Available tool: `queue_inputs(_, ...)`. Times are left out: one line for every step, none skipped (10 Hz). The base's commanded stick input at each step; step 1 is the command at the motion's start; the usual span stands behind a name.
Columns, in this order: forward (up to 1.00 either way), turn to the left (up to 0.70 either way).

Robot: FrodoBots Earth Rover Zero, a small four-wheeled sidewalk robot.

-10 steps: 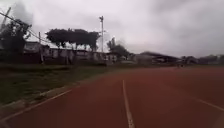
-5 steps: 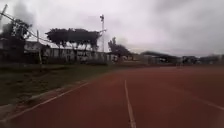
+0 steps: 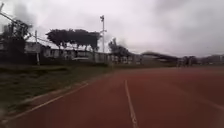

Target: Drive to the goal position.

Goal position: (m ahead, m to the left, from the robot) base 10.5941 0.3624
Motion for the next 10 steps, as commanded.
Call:
queue_inputs(0.5,-0.03)
queue_inputs(0.5,-0.03)
queue_inputs(0.5,-0.04)
queue_inputs(0.5,-0.15)
queue_inputs(0.5,-0.25)
queue_inputs(0.5,-0.35)
queue_inputs(0.5,-0.45)
queue_inputs(0.5,-0.35)
queue_inputs(0.5,-0.05)
queue_inputs(0.5,0.0)
